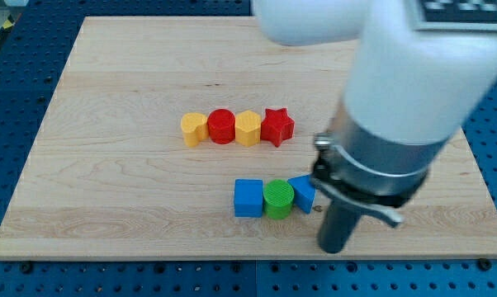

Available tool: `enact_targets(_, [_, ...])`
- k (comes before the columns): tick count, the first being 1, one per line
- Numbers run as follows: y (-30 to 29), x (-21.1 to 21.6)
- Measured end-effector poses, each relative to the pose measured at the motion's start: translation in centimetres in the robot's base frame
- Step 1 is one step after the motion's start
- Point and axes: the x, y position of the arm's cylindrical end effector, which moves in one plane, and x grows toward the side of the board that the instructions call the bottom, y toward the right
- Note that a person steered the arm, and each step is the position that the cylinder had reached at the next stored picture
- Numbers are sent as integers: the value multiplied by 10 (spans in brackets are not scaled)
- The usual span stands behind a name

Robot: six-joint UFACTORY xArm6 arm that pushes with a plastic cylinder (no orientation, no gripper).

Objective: Slide the green circle to the red star

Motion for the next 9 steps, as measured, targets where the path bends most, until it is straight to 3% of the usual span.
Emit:
enact_targets(2, [-70, -3])
enact_targets(5, [-24, -23])
enact_targets(7, [-78, -34])
enact_targets(9, [-59, -45])
